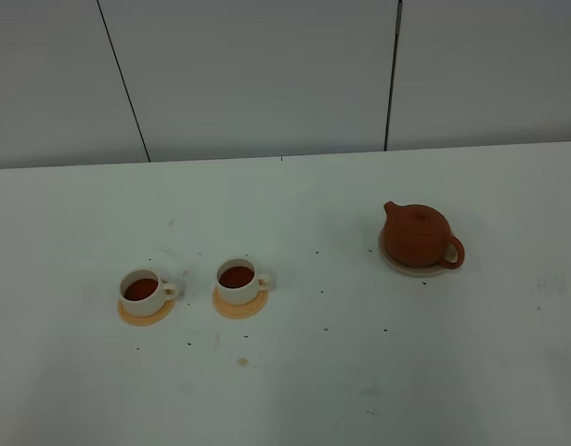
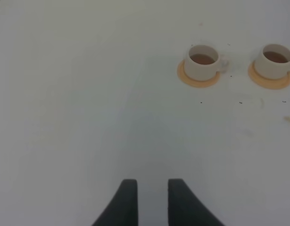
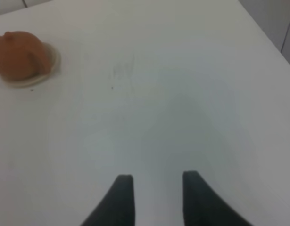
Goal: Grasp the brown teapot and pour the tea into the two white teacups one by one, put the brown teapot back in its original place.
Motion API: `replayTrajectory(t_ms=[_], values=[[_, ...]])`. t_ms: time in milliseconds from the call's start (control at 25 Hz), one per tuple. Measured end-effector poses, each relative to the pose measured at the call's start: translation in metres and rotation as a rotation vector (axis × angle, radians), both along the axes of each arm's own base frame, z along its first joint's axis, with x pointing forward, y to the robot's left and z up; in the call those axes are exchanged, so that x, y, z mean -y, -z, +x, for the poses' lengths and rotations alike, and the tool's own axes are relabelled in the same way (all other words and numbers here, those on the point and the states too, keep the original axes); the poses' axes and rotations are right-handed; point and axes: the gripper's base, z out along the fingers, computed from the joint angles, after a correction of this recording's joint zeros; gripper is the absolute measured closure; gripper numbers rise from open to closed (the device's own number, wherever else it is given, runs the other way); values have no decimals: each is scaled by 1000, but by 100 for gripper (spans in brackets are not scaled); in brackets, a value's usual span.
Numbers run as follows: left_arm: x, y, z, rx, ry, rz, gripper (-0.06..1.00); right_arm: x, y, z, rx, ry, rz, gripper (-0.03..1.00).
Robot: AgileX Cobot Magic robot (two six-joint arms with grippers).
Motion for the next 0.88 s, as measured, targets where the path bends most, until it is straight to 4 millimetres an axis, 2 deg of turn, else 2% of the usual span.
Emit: replayTrajectory(t_ms=[880], values=[[0,0,0,0,0,1,71,0,0,0,0,0,0,72]])
